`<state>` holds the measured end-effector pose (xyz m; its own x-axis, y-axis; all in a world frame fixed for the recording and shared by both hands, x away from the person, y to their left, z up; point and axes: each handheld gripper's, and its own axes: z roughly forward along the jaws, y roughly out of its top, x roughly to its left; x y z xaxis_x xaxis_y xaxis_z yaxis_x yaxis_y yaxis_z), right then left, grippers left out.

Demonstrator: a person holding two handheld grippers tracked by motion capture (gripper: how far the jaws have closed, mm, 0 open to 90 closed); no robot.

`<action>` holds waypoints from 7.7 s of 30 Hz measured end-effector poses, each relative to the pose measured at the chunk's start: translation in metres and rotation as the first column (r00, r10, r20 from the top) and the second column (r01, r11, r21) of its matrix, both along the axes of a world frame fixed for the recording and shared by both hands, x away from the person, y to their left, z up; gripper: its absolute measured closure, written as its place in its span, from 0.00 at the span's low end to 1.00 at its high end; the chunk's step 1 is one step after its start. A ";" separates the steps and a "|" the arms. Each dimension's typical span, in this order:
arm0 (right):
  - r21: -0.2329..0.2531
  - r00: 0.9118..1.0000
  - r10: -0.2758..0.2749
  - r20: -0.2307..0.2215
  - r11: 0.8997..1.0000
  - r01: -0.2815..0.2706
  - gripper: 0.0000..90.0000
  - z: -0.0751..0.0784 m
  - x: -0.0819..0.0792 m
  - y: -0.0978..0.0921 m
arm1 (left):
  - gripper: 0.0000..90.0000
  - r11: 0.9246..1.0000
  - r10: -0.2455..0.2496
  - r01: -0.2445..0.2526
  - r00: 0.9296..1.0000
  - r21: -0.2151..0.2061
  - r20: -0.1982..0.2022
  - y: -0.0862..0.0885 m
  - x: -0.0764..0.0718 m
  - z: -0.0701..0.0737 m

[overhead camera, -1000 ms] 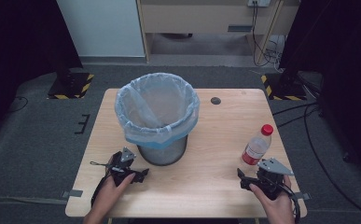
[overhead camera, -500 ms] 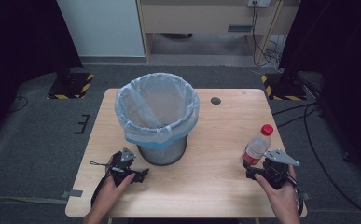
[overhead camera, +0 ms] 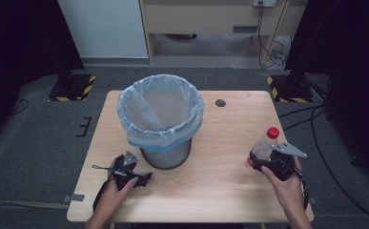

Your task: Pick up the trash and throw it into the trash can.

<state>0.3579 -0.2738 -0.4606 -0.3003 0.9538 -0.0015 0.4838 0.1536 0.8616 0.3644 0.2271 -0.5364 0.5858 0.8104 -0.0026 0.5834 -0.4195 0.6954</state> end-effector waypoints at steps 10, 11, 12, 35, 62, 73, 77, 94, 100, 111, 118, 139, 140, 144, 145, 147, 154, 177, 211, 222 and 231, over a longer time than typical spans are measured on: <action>-0.016 1.000 0.027 0.008 1.000 -0.027 0.32 0.005 0.009 -0.002 | 0.00 1.000 0.000 0.000 1.000 0.000 0.000 0.000 0.000 0.000; -0.003 1.000 0.025 0.016 1.000 -0.025 0.32 0.012 0.013 -0.002 | 0.00 1.000 0.000 0.000 1.000 0.000 0.000 0.000 0.000 0.000; 0.002 0.999 0.028 0.017 1.000 -0.028 0.32 0.016 0.016 -0.001 | 0.00 1.000 0.000 0.000 1.000 0.000 0.000 0.000 0.000 0.000; 0.035 0.998 0.027 0.055 0.999 -0.029 0.32 0.070 0.106 0.043 | 0.00 1.000 0.000 0.000 1.000 0.000 0.000 0.000 0.000 0.000; 0.035 0.996 0.060 0.068 0.997 -0.063 0.32 0.105 0.147 0.094 | 0.00 1.000 0.000 0.000 1.000 0.000 0.000 0.000 0.000 0.000; 0.076 0.986 0.091 0.138 0.992 -0.103 0.32 0.142 0.149 0.106 | 0.00 1.000 0.001 -0.001 1.000 -0.001 0.001 0.000 0.000 0.000; 0.079 0.981 0.108 0.160 0.989 -0.122 0.32 0.157 0.146 0.114 | 0.00 1.000 0.001 -0.001 1.000 -0.001 0.001 0.000 0.000 0.000; 0.076 0.956 0.157 0.248 0.981 -0.181 0.32 0.205 0.125 0.132 | 0.00 1.000 0.001 -0.001 1.000 0.000 0.000 0.000 0.000 0.000; 0.077 0.945 0.173 0.279 0.976 -0.202 0.32 0.220 0.116 0.134 | 0.00 1.000 0.001 -0.001 1.000 0.000 0.000 0.000 0.000 0.000; 0.116 0.925 0.210 0.318 0.959 -0.258 0.32 0.235 0.110 0.150 | 0.00 1.000 0.001 -0.001 1.000 0.000 0.000 0.000 0.000 0.000; 0.122 0.913 0.245 0.326 0.947 -0.297 0.32 0.239 0.107 0.169 | 0.00 1.000 0.001 -0.001 1.000 0.000 0.000 0.000 0.000 0.000; 0.121 0.887 0.359 0.291 0.906 -0.406 0.32 0.229 0.110 0.220 | 0.00 1.000 0.000 0.000 1.000 0.000 0.000 0.000 0.000 0.000; 0.121 0.886 0.367 0.284 0.903 -0.412 0.32 0.226 0.110 0.223 | 0.00 1.000 0.000 0.000 1.000 0.000 0.000 0.000 0.000 0.000; 0.116 0.885 0.383 0.266 0.898 -0.423 0.32 0.220 0.111 0.228 | 0.00 1.000 0.000 0.000 1.000 0.000 0.000 0.000 0.000 0.000; 0.116 0.885 0.383 0.266 0.898 -0.423 0.32 0.220 0.111 0.228 | 0.00 1.000 0.000 0.000 1.000 0.000 0.000 0.000 0.000 0.000; 0.114 0.885 0.388 0.257 0.897 -0.427 0.32 0.217 0.113 0.231 | 0.00 1.000 -0.001 0.001 1.000 0.000 0.000 0.000 0.000 0.000; 0.097 0.888 0.416 0.198 0.893 -0.440 0.32 0.201 0.116 0.237 | 0.00 1.000 0.000 0.000 1.000 0.000 0.000 0.000 0.000 0.000; 0.233 0.935 0.290 0.205 0.913 -0.334 0.10 0.196 0.124 0.174 | 0.00 1.000 -0.001 0.001 1.000 -0.001 0.001 0.000 0.000 0.000; 0.132 0.999 0.043 -0.015 0.990 -0.041 0.12 0.082 0.158 0.098 | 0.00 1.000 -0.001 0.001 1.000 0.000 0.000 0.000 0.000 0.000; 0.119 0.996 0.029 -0.083 0.993 -0.019 0.13 0.041 0.156 0.088 | 0.00 1.000 -0.002 0.002 1.000 0.000 0.000 0.000 0.000 0.000; 0.109 0.992 0.033 -0.124 0.994 -0.019 0.13 0.017 0.154 0.087 | 0.00 1.000 -0.001 0.001 1.000 0.000 0.000 0.000 0.000 0.000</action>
